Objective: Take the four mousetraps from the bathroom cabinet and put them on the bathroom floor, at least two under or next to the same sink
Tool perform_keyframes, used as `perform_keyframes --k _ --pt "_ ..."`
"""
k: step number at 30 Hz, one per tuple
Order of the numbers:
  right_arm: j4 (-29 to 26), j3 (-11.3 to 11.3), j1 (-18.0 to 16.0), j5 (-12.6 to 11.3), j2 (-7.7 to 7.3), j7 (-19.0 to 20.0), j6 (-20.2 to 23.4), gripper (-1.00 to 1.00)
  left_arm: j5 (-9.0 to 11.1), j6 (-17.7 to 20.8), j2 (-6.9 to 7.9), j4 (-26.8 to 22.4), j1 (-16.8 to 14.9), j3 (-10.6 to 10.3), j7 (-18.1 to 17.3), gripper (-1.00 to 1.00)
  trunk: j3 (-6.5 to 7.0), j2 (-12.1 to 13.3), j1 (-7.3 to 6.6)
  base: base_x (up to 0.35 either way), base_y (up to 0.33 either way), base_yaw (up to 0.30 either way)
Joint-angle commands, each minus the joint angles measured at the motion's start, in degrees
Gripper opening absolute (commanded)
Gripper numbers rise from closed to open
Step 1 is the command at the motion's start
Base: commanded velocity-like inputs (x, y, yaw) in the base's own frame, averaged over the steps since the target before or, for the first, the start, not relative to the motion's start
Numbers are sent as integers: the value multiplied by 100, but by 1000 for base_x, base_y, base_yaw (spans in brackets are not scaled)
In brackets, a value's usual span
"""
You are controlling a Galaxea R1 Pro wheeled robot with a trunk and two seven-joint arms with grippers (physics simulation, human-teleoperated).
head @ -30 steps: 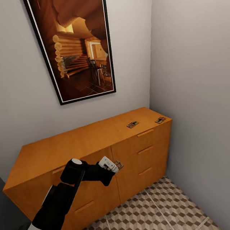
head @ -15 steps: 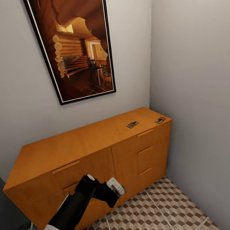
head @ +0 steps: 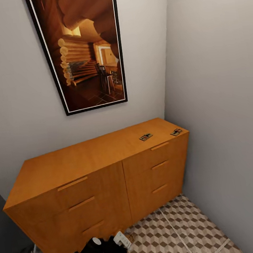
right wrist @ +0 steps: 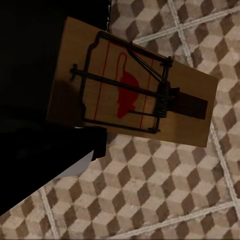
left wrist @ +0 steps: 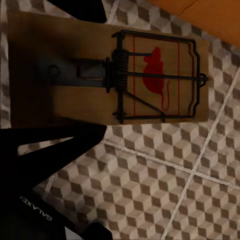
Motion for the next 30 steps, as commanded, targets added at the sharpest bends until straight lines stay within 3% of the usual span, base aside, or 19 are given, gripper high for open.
perform_keyframes --k 1,2,5,6,10,12,14,17,21,26,30 --pt "5 23 -4 21 -5 -20 -16 -100 90 -151 1 190 -3 7 85 -100 -5 -3 -1 0 0 0" --pt "1 22 -4 21 -11 -20 -26 -100 310 -427 6 536 -2 8 257 -100 -5 -3 -1 0 0 0" --pt "-3 22 -4 22 -22 -20 -132 -100 676 -1112 14 1305 -1 9 581 -100 -5 -3 -1 0 0 0" --pt "-1 22 -4 22 -23 -20 -166 -100 723 -1256 15 1445 -1 9 625 -100 -5 -3 -1 0 0 0" --pt "-3 22 -4 28 -35 -20 -440 -100 980 -2432 18 2370 -1 16 781 -100 -5 -3 -1 0 0 0" --pt "-4 20 -4 30 -40 -20 -584 -100 1205 -3045 52 2664 13 23 923 -100 -5 -3 -1 0 0 0" --pt "-9 13 -4 30 -61 -20 -739 -100 1454 -3387 99 2777 177 24 1216 -100 -5 -3 -1 0 0 0" --pt "-11 -2 -4 24 -147 -23 -986 -100 1735 -3585 124 2820 405 23 1560 -100 -5 -3 -1 0 0 0" --pt "-69 -19 -4 15 -296 -33 -1404 -100 2221 -4357 152 2850 682 23 1926 -100 -5 -3 -1 0 0 0" --pt "-313 -29 -4 13 -419 -66 -1522 -100 2422 -4855 162 2855 957 26 2104 -100 -5 -3 -1 0 0 0" --pt "-626 -30 -4 13 -453 -100 -1518 -100 2455 -5123 153 2854 1162 22 2600 -100 -5 -3 -1 0 0 0"
